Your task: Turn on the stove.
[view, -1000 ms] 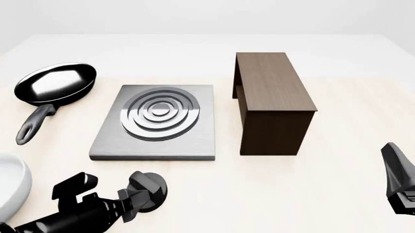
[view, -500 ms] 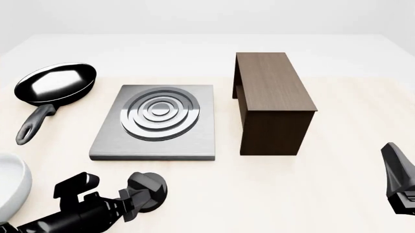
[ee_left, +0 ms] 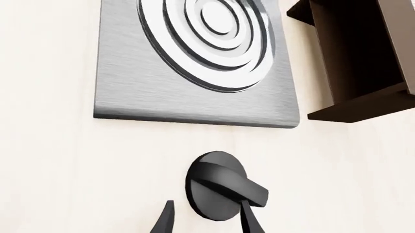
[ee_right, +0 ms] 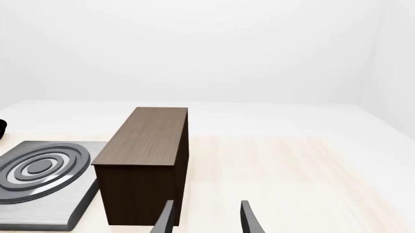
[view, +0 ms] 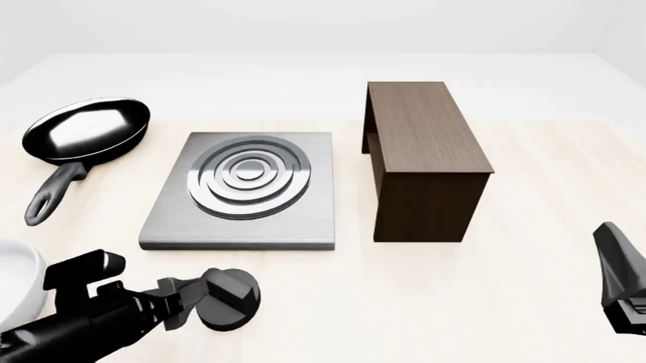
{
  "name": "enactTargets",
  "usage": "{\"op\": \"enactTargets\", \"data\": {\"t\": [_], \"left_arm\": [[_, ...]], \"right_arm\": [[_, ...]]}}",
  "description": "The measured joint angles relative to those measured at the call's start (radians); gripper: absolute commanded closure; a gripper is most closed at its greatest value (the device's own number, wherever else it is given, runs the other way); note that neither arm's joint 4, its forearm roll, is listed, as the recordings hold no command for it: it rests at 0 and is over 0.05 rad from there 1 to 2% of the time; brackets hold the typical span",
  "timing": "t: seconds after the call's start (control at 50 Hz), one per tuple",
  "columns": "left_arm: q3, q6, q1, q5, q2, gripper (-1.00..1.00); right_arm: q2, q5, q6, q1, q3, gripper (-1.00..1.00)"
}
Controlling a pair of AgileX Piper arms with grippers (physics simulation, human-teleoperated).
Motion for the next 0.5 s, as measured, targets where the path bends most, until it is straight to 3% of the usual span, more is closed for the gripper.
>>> {"op": "enactTargets", "data": {"t": [0.1,0.22,0.5], "left_arm": [[-0.065,0.111,0.115,0.188,-0.144,-1.0],[-0.117,0.196,0.208,0.327,-0.25,-1.0],[-0.195,0.29,0.338,0.512,-0.4,-1.0]], "right_arm": [[0.0,0.0,0.0,0.0,0.0,-1.0],[0.0,0.0,0.0,0.0,0.0,-1.0],[0.0,0.0,0.0,0.0,0.0,-1.0]]}}
